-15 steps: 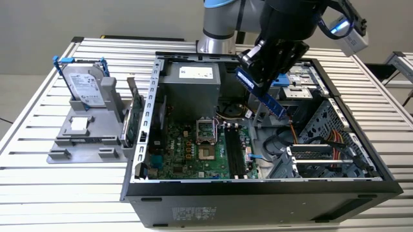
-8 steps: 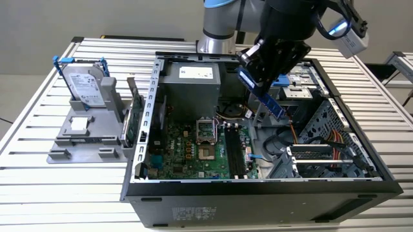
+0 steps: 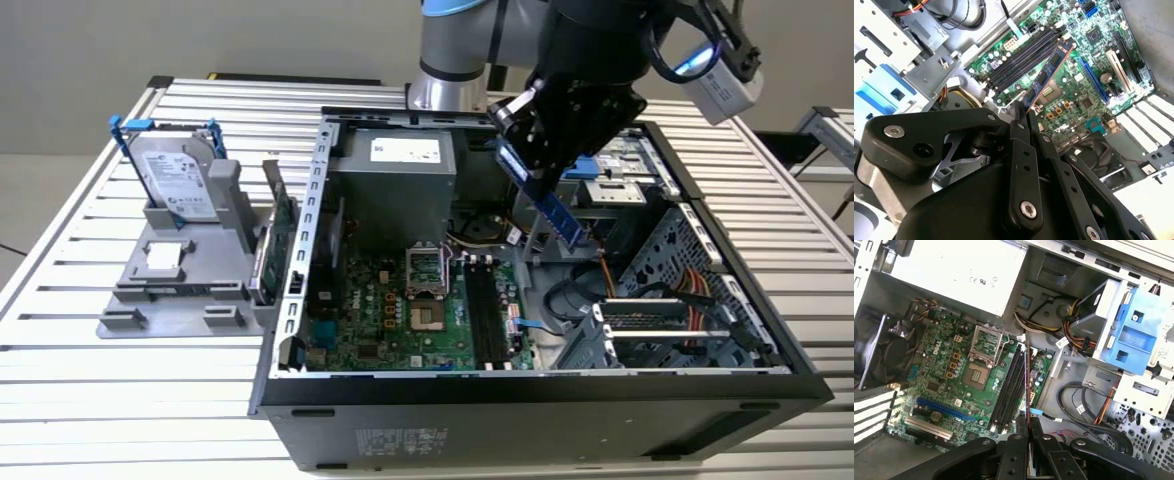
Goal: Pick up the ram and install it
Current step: 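Insert the ram into the slot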
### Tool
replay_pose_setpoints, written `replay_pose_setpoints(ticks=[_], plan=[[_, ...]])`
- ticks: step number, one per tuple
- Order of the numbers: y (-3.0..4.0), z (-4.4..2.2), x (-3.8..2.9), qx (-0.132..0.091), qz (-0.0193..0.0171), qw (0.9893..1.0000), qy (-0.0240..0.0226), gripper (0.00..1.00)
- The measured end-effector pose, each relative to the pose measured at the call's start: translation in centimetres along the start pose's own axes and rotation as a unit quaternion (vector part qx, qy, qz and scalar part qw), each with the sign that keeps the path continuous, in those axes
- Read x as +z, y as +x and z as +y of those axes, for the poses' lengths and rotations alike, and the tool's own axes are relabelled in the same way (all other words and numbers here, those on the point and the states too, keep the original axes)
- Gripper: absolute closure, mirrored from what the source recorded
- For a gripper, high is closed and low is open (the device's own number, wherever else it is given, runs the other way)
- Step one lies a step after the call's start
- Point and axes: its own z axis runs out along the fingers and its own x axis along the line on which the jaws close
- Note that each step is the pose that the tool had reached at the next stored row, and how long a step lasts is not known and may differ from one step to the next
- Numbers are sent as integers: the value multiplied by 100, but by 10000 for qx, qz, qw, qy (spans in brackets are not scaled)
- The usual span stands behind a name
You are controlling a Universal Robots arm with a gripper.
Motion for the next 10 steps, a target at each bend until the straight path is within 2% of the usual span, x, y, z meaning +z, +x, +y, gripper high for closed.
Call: replay_pose_setpoints(ticks=[5,10], plan=[[-2,-1,0,229,-4,9997,-2,100],[-5,-2,0,464,-8,9989,-3,100]])
